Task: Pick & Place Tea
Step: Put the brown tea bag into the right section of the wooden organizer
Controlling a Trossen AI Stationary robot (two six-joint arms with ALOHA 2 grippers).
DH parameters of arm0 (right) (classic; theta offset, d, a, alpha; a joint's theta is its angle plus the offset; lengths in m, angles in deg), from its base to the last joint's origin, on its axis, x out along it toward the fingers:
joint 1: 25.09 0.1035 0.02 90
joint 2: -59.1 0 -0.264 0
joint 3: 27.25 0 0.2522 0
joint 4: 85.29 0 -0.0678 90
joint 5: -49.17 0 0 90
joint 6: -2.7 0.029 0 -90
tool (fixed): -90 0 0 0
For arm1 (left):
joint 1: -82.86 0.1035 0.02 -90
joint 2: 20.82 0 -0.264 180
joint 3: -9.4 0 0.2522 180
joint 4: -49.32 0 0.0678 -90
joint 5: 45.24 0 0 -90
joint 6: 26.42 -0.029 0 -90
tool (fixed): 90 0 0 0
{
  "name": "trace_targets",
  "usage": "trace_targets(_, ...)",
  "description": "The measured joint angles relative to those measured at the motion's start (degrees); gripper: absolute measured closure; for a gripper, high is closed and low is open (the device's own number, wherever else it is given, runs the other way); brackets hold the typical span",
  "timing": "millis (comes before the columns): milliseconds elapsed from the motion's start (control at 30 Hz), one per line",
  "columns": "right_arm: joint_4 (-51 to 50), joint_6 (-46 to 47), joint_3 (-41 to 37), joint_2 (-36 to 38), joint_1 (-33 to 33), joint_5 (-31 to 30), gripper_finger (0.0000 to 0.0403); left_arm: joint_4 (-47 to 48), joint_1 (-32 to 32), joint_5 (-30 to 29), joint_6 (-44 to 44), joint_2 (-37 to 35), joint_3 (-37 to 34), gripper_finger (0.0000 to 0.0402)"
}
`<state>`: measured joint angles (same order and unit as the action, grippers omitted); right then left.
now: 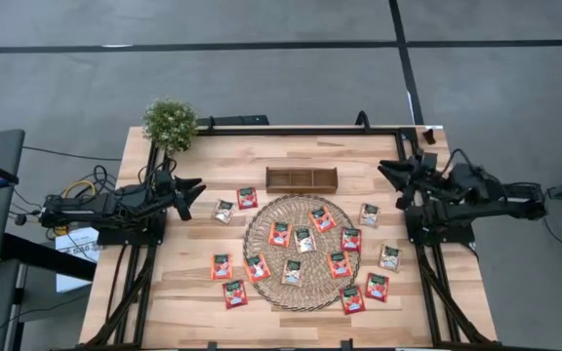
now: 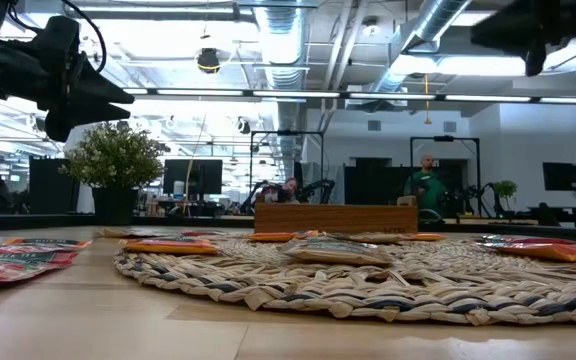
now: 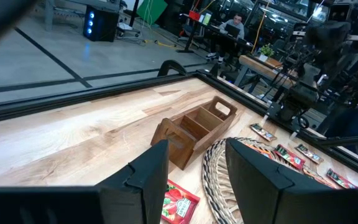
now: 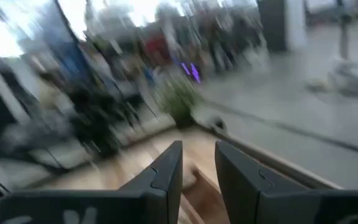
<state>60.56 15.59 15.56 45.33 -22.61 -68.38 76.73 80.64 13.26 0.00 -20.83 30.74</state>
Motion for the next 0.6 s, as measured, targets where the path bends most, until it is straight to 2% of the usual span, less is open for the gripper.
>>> trace_targets(133, -16.4, 4.5, 7.9, -7.4, 0.0, -4.1, 0.0317, 0.0, 0.0, 0.0, 0.0, 0.0, 0.0, 0.0250)
trace_targets(300, -33.3, 9.6, 15.5, -14.7, 0.0, -5.5, 0.0317, 0.0, 0.0, 0.0, 0.0, 0.0, 0.0, 0.0250)
trace_targets(433, -41.9, 10.7, 18.9, -18.1, 0.0, -5.6, 0.0317, 0.0, 0.0, 0.0, 0.0, 0.0, 0.0, 0.0250)
trace_targets(600, -47.4, 10.7, 20.5, -19.4, 0.0, -5.6, 0.0317, 0.0, 0.0, 0.0, 0.0, 0.0, 0.0, 0.0250)
